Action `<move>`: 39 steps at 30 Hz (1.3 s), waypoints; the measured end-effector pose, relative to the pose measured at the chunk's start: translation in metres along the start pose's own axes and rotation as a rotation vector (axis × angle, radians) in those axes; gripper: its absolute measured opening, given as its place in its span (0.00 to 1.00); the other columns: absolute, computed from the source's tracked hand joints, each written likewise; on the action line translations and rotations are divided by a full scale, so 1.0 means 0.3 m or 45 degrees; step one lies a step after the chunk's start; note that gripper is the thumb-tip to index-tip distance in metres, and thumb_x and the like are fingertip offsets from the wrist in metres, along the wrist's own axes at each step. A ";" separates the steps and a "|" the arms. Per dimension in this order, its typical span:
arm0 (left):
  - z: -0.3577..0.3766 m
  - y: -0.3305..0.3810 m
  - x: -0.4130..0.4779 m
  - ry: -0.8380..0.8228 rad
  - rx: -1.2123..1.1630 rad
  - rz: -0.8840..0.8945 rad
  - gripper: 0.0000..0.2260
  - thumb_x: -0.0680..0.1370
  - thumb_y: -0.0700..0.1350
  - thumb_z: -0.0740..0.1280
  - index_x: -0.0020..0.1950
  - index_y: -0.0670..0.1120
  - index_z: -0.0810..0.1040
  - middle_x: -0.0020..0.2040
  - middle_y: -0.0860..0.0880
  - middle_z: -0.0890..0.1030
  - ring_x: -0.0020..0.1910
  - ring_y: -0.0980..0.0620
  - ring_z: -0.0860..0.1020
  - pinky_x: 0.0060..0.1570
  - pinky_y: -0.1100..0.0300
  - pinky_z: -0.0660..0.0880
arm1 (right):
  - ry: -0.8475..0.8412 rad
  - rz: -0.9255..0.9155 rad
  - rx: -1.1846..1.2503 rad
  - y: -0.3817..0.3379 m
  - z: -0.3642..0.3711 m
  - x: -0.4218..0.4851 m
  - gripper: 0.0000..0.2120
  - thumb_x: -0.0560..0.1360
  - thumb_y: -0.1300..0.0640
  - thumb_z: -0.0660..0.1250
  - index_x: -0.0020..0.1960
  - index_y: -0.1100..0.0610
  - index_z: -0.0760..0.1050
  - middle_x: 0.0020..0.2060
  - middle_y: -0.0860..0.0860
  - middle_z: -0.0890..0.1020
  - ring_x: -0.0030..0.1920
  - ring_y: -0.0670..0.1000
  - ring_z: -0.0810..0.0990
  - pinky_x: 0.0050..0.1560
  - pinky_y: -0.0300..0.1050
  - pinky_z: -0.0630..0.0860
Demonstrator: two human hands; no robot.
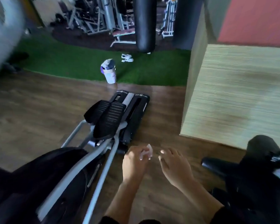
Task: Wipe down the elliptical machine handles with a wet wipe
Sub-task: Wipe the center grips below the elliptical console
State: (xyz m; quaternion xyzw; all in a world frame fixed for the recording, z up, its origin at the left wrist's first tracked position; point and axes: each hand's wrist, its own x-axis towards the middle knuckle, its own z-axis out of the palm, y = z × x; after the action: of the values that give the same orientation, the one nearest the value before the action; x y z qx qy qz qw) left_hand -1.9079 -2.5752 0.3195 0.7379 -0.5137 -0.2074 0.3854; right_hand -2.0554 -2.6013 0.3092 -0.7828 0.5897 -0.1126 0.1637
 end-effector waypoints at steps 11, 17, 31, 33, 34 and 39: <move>-0.007 -0.064 0.373 0.413 0.001 -0.448 0.07 0.71 0.45 0.70 0.40 0.58 0.82 0.43 0.56 0.82 0.41 0.59 0.79 0.39 0.70 0.70 | -0.197 -0.503 0.085 -0.082 0.050 0.578 0.16 0.82 0.48 0.53 0.67 0.49 0.70 0.61 0.47 0.74 0.59 0.49 0.73 0.55 0.41 0.68; -0.051 -0.048 0.657 0.576 0.002 -0.498 0.08 0.73 0.45 0.69 0.40 0.59 0.82 0.43 0.55 0.81 0.41 0.57 0.79 0.42 0.59 0.76 | -0.291 -0.746 0.078 -0.189 0.052 0.900 0.17 0.82 0.48 0.52 0.67 0.50 0.68 0.64 0.47 0.73 0.61 0.48 0.72 0.59 0.42 0.70; -0.134 -0.086 1.071 1.105 0.203 -0.809 0.05 0.73 0.48 0.68 0.38 0.57 0.81 0.43 0.56 0.81 0.42 0.57 0.79 0.42 0.62 0.74 | -0.485 -1.302 0.171 -0.494 0.106 1.501 0.15 0.81 0.50 0.54 0.65 0.52 0.71 0.61 0.48 0.74 0.59 0.50 0.72 0.58 0.44 0.69; -0.151 -0.070 1.115 1.268 0.204 -0.870 0.05 0.73 0.48 0.70 0.39 0.58 0.81 0.42 0.58 0.81 0.42 0.59 0.78 0.40 0.70 0.70 | -0.503 -1.449 0.174 -0.545 0.102 1.563 0.17 0.81 0.49 0.52 0.63 0.52 0.72 0.59 0.48 0.75 0.59 0.50 0.73 0.57 0.44 0.70; -0.161 -0.057 1.137 1.357 0.193 -0.891 0.05 0.73 0.47 0.70 0.40 0.58 0.82 0.41 0.59 0.80 0.42 0.60 0.78 0.39 0.73 0.68 | -0.499 -1.524 0.189 -0.575 0.095 1.591 0.20 0.80 0.47 0.50 0.63 0.53 0.73 0.58 0.48 0.76 0.59 0.51 0.74 0.57 0.44 0.71; -0.249 0.006 1.234 1.722 0.219 -0.949 0.04 0.72 0.46 0.72 0.42 0.56 0.83 0.41 0.56 0.80 0.41 0.58 0.78 0.38 0.72 0.68 | -0.538 -1.783 0.259 -0.763 0.050 1.710 0.24 0.78 0.44 0.44 0.59 0.53 0.74 0.56 0.48 0.77 0.53 0.50 0.76 0.52 0.46 0.75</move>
State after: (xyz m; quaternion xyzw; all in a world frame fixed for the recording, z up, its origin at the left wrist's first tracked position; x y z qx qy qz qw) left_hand -1.7134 -2.8888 0.4002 0.8554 0.1009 0.2126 0.4614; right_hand -1.7038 -3.0344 0.3757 -0.9618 -0.1056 -0.0918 0.2351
